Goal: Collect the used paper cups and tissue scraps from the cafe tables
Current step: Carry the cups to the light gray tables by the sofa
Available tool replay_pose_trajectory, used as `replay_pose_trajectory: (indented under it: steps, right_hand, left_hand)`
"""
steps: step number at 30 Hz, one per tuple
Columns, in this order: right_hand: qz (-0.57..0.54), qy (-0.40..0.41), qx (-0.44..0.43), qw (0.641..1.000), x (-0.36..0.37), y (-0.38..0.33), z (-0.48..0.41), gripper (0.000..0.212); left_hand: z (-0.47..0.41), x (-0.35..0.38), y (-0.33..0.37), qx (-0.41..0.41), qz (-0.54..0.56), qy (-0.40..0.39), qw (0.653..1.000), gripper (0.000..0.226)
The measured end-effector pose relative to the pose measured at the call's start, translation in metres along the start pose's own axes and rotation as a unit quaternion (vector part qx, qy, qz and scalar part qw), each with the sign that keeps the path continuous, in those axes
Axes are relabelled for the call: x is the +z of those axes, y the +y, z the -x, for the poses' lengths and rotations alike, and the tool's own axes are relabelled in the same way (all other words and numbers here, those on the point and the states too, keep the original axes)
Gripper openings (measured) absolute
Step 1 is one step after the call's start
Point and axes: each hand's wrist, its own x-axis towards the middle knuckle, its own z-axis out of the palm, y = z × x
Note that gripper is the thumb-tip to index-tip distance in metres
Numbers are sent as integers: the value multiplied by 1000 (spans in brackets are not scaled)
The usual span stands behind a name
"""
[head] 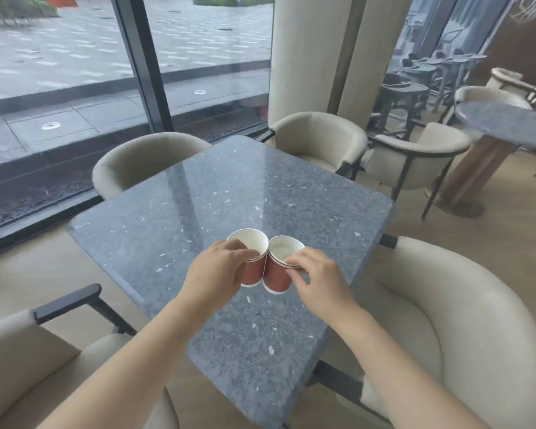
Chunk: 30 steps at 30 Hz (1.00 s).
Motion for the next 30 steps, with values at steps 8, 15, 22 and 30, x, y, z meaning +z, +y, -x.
replay_pose_trajectory:
  steps: [8, 15, 22, 30]
  right_hand:
    - [32, 109, 64, 991, -69, -34, 82, 13]
    - [73, 160, 110, 978, -115, -43, 139, 12]
    - [92, 203, 153, 963, -155, -33, 204, 13]
    - [125, 252, 234, 931, -220, -10, 307, 13]
  left_hand:
    - [22, -10, 74, 108, 52, -20, 993, 31]
    - [38, -1, 133, 171, 73, -34, 982, 34]
    - [45, 18, 195, 226, 101, -62, 967, 32]
    - [73, 66, 310, 307, 116, -117, 937, 30]
